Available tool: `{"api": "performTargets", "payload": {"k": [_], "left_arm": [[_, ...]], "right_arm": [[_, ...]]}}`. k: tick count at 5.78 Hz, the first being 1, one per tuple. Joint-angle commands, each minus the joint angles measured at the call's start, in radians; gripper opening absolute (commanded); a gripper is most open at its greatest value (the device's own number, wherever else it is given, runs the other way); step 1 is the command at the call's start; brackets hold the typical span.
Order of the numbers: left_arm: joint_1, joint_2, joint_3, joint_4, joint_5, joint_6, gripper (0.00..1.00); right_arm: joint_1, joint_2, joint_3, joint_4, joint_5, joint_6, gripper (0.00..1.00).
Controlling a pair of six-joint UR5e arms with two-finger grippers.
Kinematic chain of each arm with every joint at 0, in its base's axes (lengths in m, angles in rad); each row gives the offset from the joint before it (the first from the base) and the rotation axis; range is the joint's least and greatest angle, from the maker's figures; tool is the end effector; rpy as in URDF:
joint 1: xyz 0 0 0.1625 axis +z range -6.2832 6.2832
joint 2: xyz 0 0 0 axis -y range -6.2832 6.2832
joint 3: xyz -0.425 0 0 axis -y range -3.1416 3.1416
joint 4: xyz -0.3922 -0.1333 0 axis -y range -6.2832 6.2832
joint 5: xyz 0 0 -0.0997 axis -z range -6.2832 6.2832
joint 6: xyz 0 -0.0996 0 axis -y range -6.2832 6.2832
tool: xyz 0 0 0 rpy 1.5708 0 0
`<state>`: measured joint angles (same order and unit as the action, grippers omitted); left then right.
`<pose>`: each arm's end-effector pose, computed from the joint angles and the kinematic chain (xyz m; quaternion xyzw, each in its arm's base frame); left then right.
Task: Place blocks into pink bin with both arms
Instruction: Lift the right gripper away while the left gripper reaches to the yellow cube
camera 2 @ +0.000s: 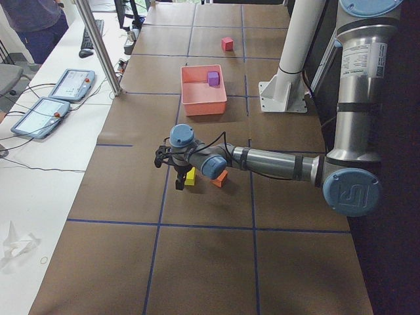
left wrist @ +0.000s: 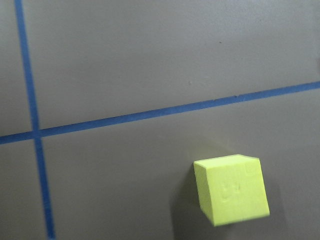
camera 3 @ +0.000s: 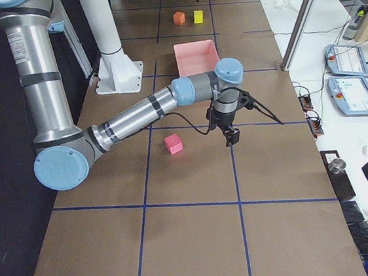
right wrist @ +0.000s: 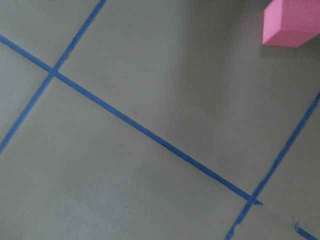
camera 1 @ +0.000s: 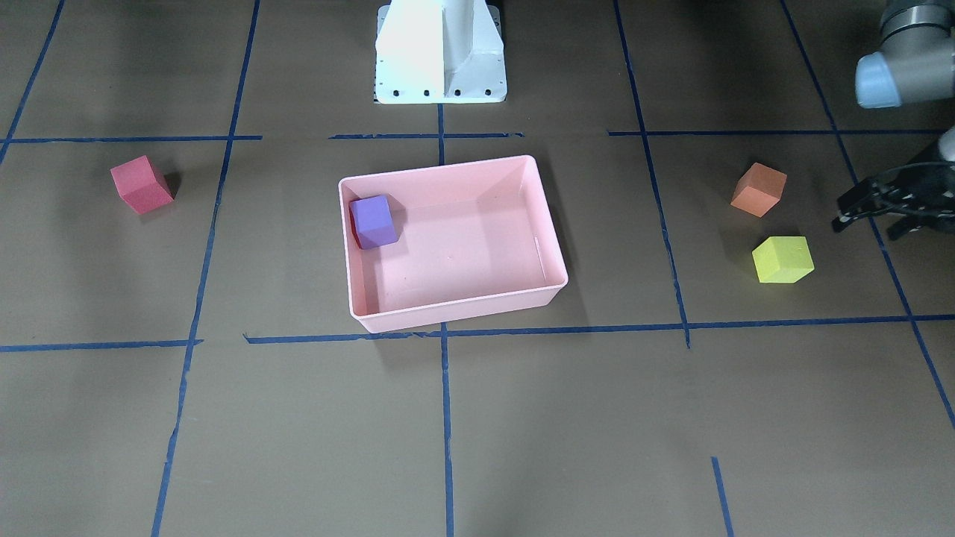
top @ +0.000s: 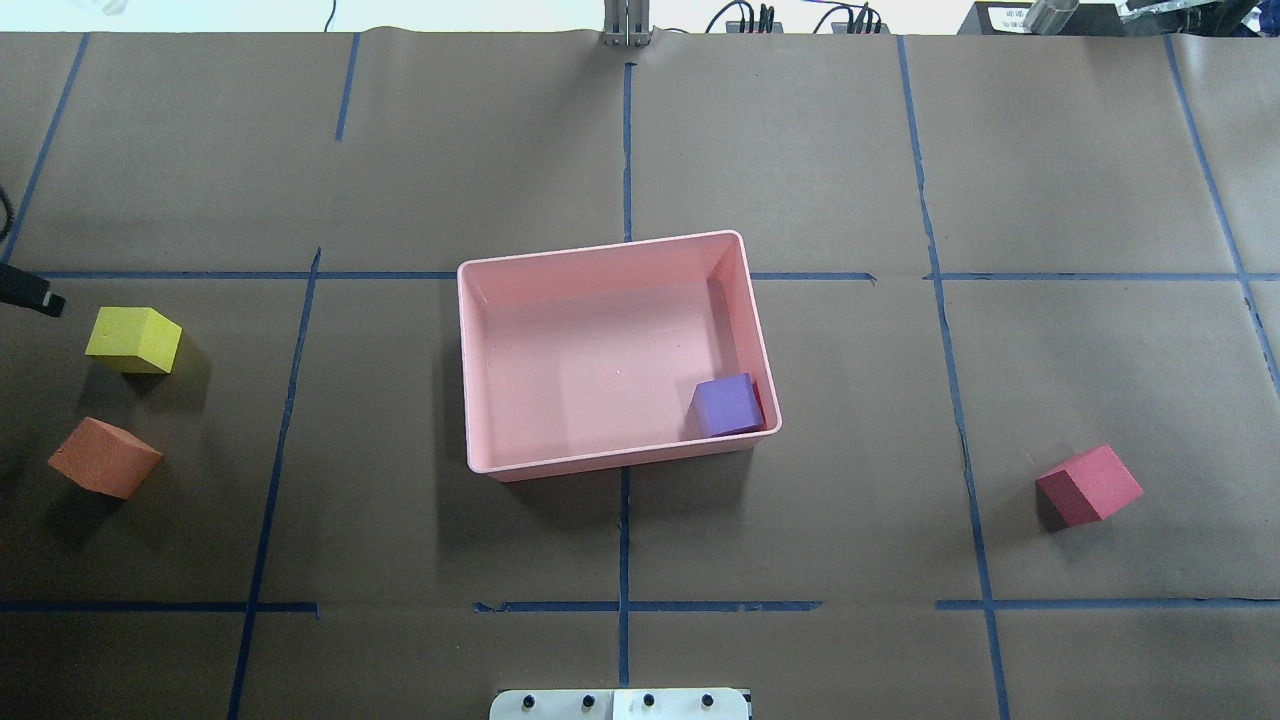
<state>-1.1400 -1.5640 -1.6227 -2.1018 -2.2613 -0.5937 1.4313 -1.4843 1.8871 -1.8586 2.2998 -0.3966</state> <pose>0.1513 -0.4965 0.5799 0.0740 0.4139 0.0224 0.9071 -0.0039 -0.5095 0.4945 0.0989 -0.3461 -0.2668 0.8940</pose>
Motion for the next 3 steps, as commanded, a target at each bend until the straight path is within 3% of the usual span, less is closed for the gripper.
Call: {"api": "performTargets", "payload": {"k": [1, 3], "left_arm": [[0.103, -0.033, 0.049, -0.089, 0.060, -0.200, 1.00], [0.150, -0.047, 0.075, -0.089, 0.075, -0.224, 1.00]], "right_arm": [[0.081, -0.080, -0.005, 0.002, 0.016, -0.122, 1.00], [0.080, -0.091, -0.005, 0.007, 0.016, -0.123, 1.00]]}}
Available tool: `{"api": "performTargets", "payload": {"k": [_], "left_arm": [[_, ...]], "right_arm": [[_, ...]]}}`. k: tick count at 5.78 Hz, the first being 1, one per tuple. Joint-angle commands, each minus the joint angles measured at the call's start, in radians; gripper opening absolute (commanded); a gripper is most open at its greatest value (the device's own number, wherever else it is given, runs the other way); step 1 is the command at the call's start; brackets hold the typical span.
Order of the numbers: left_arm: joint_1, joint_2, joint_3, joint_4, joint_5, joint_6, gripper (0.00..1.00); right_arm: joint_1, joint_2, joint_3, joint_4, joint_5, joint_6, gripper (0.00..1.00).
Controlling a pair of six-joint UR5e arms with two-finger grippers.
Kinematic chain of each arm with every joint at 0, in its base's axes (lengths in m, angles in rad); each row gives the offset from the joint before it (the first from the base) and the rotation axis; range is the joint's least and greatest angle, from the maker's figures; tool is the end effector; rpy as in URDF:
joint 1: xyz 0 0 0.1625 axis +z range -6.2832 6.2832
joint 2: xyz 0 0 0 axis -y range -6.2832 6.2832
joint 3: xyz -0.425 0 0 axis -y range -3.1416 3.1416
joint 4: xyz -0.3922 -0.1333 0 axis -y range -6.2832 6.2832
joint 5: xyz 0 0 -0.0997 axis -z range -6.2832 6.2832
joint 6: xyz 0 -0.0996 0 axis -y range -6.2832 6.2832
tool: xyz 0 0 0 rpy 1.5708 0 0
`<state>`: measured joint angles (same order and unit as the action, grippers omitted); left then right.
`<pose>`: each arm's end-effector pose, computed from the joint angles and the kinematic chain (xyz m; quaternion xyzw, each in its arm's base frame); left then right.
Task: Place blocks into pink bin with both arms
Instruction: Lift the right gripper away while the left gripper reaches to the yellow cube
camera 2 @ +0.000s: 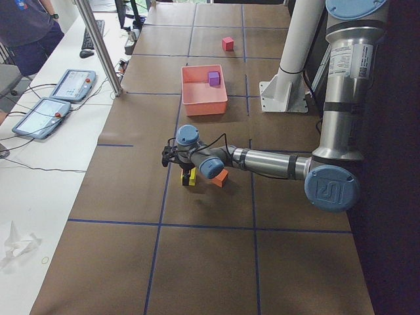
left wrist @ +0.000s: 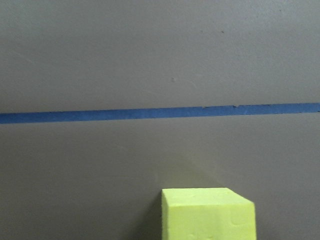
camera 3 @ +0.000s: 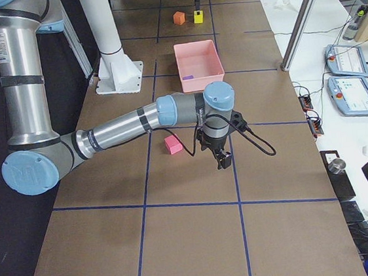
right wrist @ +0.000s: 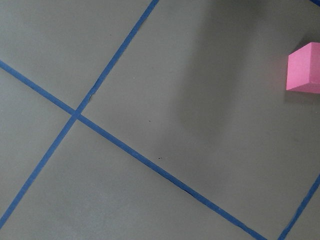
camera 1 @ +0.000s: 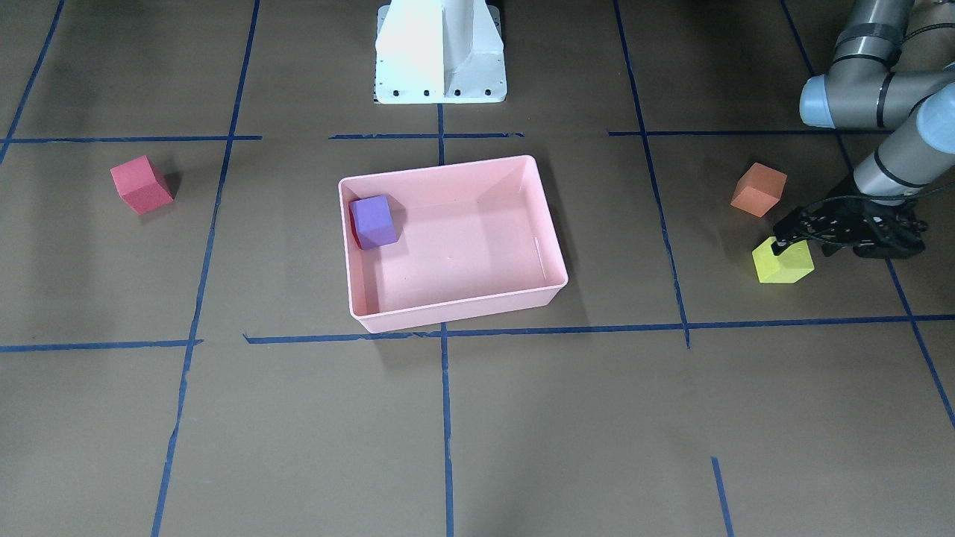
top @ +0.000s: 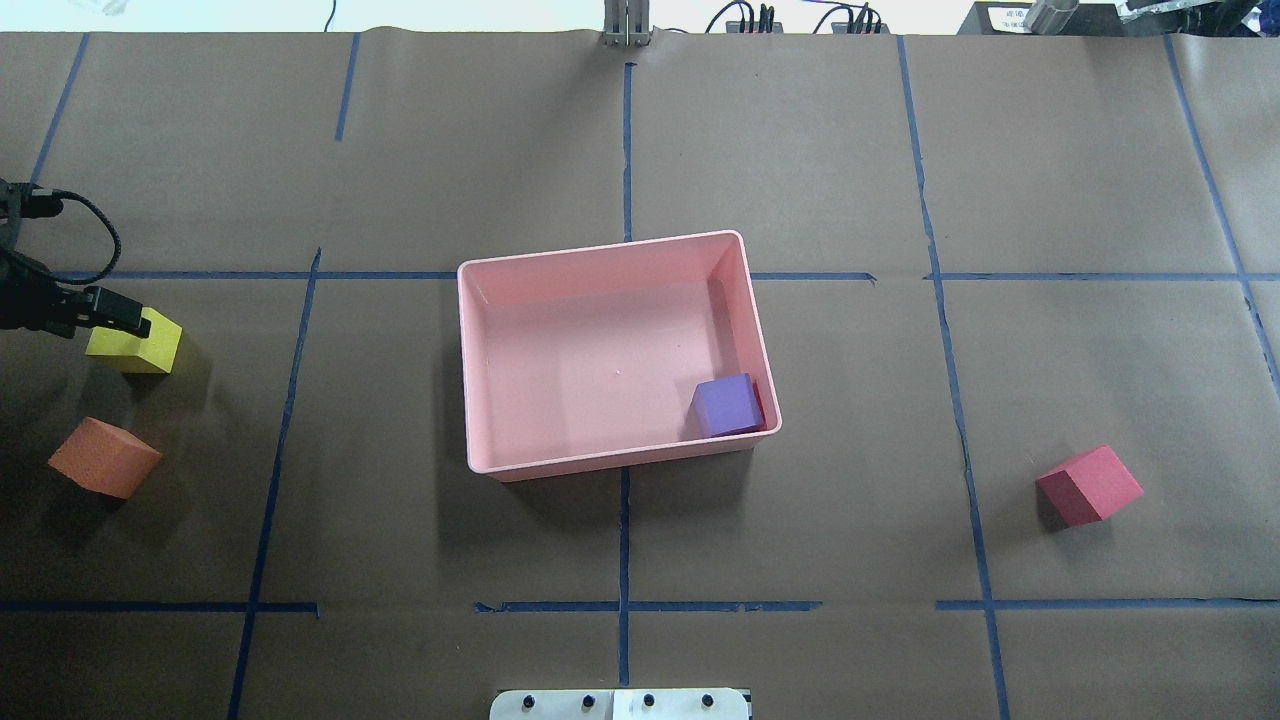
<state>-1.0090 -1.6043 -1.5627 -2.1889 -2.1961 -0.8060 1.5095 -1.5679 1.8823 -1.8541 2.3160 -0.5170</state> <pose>0.2213 -0.4923 0.5821 0.0489 0.4163 -0.0134 0.9078 0.0365 -0.4793 0.5363 0.0963 -0.3513 -0.2710 0.8910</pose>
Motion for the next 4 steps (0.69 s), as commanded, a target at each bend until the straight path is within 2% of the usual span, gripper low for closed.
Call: {"api": "performTargets", "payload": {"k": [1, 2, 3, 4], "left_arm": [[0.036, -0.018, 0.045, -0.003, 0.010, -0.009, 1.00], [0.047, -0.028, 0.061, -0.003, 0.010, -0.007, 0.83], [0.047, -0.040, 0.061, -0.002, 0.012, 0.001, 0.51], [0.047, -0.048, 0.047, 0.000, 0.012, 0.001, 0.38]], "right_arm": [[0.001, -0.010, 0.000, 0.004, 0.000, -0.003, 1.00], [0.001, -0.011, 0.000, 0.004, 0.000, -0.003, 1.00], [0.001, -0.012, 0.000, 0.004, 0.000, -0.003, 1.00], [0.001, -0.017, -0.002, 0.004, 0.000, -0.003, 1.00]]}}
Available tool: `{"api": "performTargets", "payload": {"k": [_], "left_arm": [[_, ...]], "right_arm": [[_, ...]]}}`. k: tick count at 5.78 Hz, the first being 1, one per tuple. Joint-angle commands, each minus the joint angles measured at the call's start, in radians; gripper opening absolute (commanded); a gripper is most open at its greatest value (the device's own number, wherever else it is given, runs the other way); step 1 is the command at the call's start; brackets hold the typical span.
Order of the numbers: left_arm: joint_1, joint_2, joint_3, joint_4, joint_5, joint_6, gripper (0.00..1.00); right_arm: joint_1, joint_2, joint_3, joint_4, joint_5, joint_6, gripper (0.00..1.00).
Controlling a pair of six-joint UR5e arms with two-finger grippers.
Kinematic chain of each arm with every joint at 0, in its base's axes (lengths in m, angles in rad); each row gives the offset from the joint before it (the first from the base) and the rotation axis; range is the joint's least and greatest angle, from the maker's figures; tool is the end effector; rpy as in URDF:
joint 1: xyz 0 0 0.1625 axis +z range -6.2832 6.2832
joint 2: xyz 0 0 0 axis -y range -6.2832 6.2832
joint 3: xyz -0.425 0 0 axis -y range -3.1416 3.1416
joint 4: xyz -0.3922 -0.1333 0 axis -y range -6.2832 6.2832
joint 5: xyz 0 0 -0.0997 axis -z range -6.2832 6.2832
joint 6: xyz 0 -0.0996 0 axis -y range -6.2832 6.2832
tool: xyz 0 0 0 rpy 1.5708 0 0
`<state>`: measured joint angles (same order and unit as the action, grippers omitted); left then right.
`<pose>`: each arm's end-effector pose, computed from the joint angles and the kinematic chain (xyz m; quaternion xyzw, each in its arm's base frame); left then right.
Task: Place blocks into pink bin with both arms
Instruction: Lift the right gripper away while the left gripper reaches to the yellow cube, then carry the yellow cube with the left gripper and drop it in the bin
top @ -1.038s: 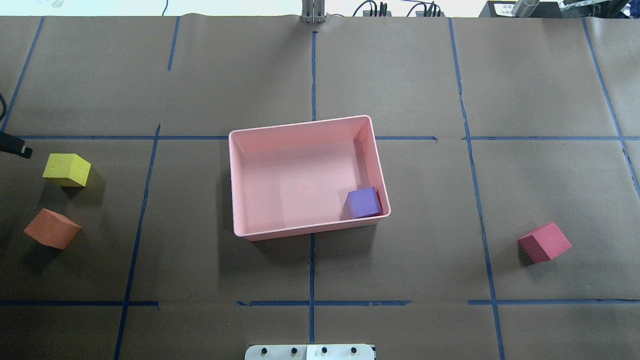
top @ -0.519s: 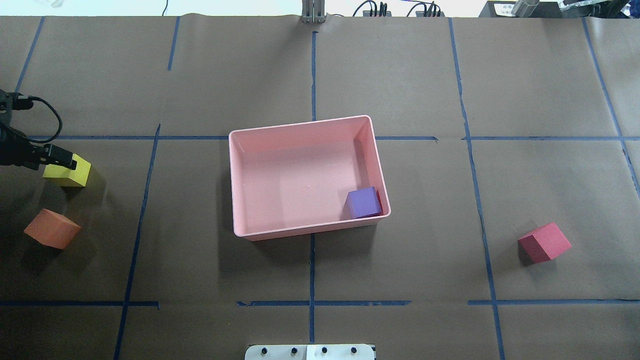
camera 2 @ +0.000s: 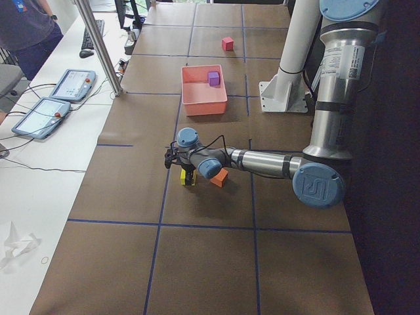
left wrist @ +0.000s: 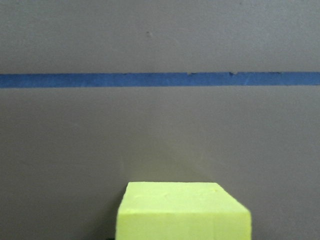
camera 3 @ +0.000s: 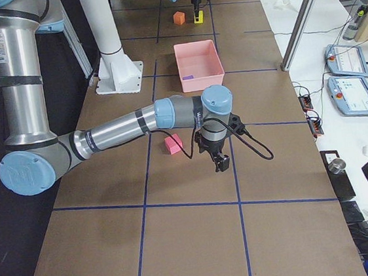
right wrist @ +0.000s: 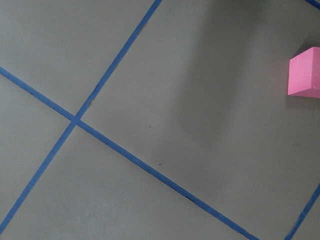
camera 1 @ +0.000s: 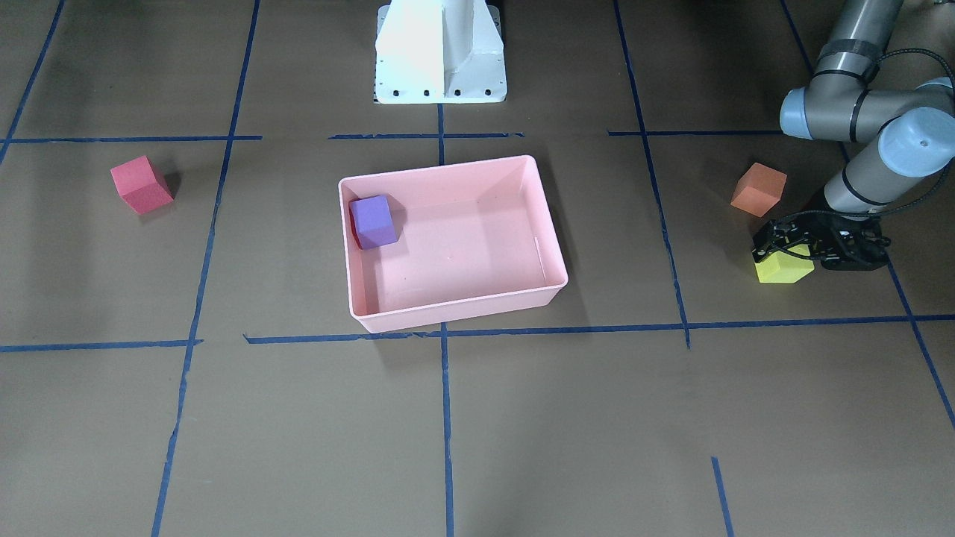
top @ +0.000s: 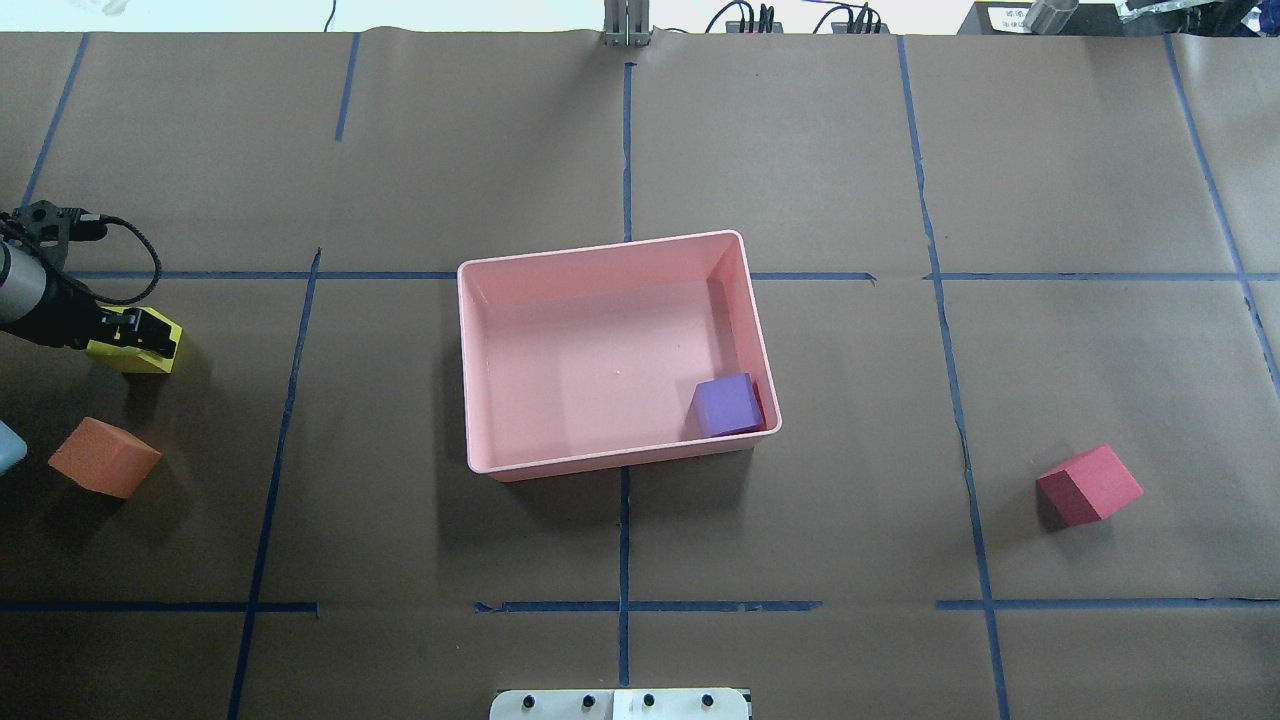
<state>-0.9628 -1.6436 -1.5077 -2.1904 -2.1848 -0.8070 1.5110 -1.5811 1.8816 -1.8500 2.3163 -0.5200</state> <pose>0.2528 -0.4961 0.5897 0.0374 0.4101 0.0030 0.9112 0.0374 -0.4746 0.5424 0.0927 -0.3523 -0.2699 0.8913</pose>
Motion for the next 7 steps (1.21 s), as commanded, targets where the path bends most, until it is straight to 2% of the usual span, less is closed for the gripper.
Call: {"api": "performTargets", "payload": {"k": [1, 2, 3, 4, 5, 6, 7], "left_arm": [[-0.004, -0.042, -0.053, 0.009, 0.002, -0.010, 0.38], [-0.008, -0.086, -0.102, 0.014, 0.000, -0.026, 0.38], [-0.005, -0.155, -0.126, 0.023, 0.002, -0.137, 0.38], [0.001, -0.239, -0.153, 0.112, 0.002, -0.190, 0.38], [0.051, -0.334, -0.230, 0.285, 0.005, -0.274, 0.38], [0.172, -0.432, -0.306, 0.477, 0.120, -0.373, 0.38], [0.302, -0.569, -0.315, 0.647, 0.235, -0.476, 0.38]], "right_arm": [[0.000, -0.008, 0.001, 0.000, 0.006, 0.006, 1.00], [0.000, -0.017, 0.004, 0.000, 0.030, 0.011, 1.00], [0.000, -0.034, 0.005, 0.002, 0.031, 0.011, 1.00], [0.000, -0.034, 0.005, 0.002, 0.031, 0.015, 1.00], [-0.002, -0.034, 0.010, 0.002, 0.038, 0.040, 1.00], [-0.005, -0.034, 0.022, 0.003, 0.069, 0.107, 1.00], [-0.026, -0.034, 0.046, 0.003, 0.075, 0.171, 1.00]]}}
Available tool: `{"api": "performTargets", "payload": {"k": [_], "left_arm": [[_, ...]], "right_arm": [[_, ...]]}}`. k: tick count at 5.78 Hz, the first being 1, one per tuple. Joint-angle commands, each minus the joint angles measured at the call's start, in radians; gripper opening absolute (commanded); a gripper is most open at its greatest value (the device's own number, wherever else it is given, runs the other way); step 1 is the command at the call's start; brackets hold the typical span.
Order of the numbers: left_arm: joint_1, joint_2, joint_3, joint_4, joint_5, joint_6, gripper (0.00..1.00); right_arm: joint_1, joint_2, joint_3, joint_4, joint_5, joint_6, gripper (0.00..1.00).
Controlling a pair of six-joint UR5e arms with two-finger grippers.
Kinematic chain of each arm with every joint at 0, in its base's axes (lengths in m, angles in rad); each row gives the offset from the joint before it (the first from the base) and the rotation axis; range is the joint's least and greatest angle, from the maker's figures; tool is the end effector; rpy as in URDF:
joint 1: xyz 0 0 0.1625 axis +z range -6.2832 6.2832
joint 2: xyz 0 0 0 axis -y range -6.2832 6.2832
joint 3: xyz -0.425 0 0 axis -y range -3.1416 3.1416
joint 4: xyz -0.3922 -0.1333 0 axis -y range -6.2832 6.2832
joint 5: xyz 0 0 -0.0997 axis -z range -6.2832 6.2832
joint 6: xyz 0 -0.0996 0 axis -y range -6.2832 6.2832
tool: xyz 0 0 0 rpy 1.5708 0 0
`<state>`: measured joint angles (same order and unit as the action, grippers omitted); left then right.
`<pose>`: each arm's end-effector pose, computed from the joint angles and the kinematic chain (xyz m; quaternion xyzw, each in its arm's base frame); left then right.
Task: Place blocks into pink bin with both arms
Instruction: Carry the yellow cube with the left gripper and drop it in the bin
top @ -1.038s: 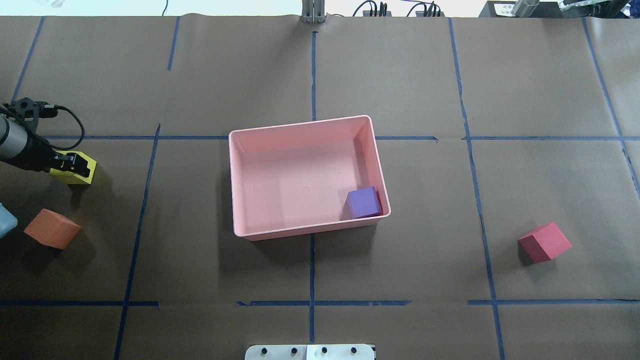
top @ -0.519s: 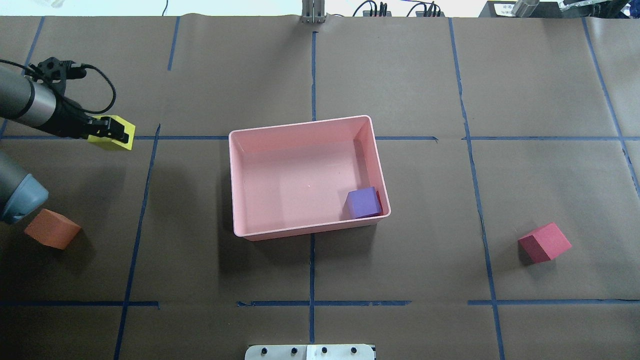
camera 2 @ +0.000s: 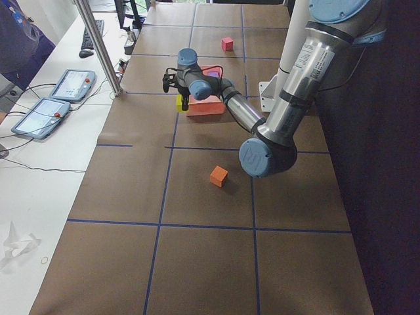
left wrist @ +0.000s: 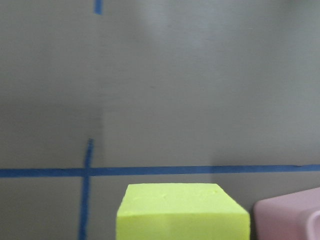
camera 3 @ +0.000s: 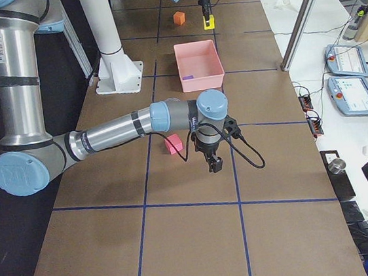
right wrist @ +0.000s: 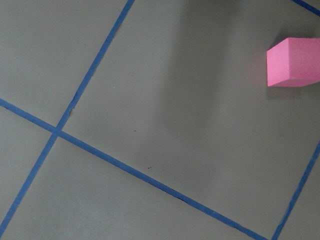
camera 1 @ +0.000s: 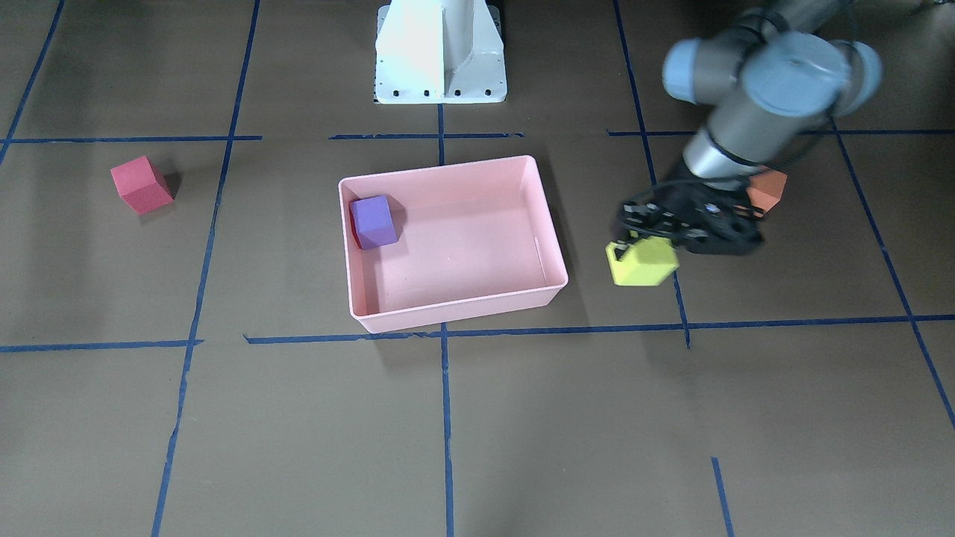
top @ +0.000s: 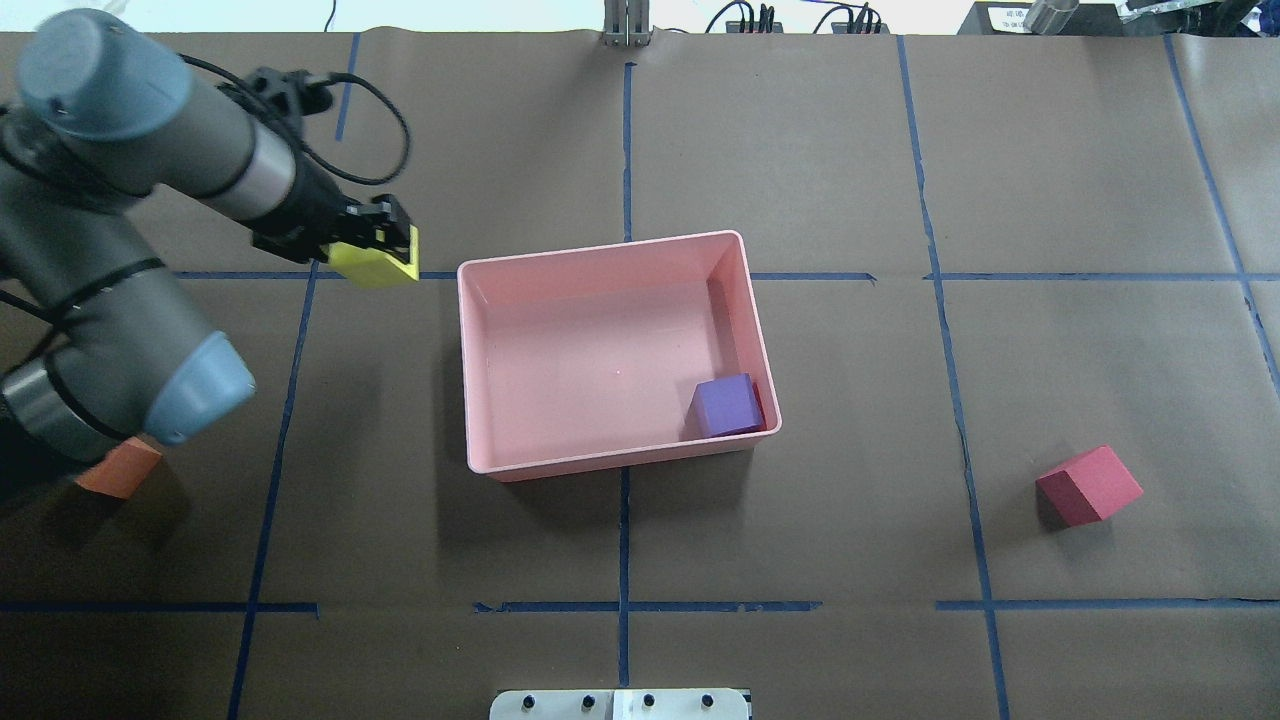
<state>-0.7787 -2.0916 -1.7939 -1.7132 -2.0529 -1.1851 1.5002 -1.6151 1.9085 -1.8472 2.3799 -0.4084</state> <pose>0.3883 -0.5055 0.2441 0.0488 0.4664 -0.0709 0.8804 0.0288 -0.4606 0.5407 0.0739 -0.3867 -0.2213 0.8922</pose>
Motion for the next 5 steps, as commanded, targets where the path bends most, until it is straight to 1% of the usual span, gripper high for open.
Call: {"api": "performTargets", "payload": {"k": [1, 2, 3, 4, 5], "left_arm": [[0.207, -0.202, -0.010, 0.219, 0.159, -0.184, 0.38], [0.286, -0.231, 0.010, 0.221, 0.250, -0.256, 0.57], [0.292, -0.223, 0.007, 0.221, 0.278, -0.255, 1.00], [0.292, -0.222, 0.007, 0.219, 0.280, -0.252, 1.00], [0.292, -0.222, 0.007, 0.219, 0.283, -0.251, 1.00]], "right_arm": [[-0.068, 0.000, 0.070, 0.002, 0.010, 0.180, 1.00], [-0.116, -0.003, 0.119, 0.002, 0.010, 0.282, 0.99], [-0.183, -0.009, 0.157, 0.028, 0.008, 0.398, 0.99], [-0.274, -0.088, 0.173, 0.236, -0.001, 0.568, 0.99], [-0.395, -0.189, 0.170, 0.549, -0.065, 0.796, 0.99]]}}
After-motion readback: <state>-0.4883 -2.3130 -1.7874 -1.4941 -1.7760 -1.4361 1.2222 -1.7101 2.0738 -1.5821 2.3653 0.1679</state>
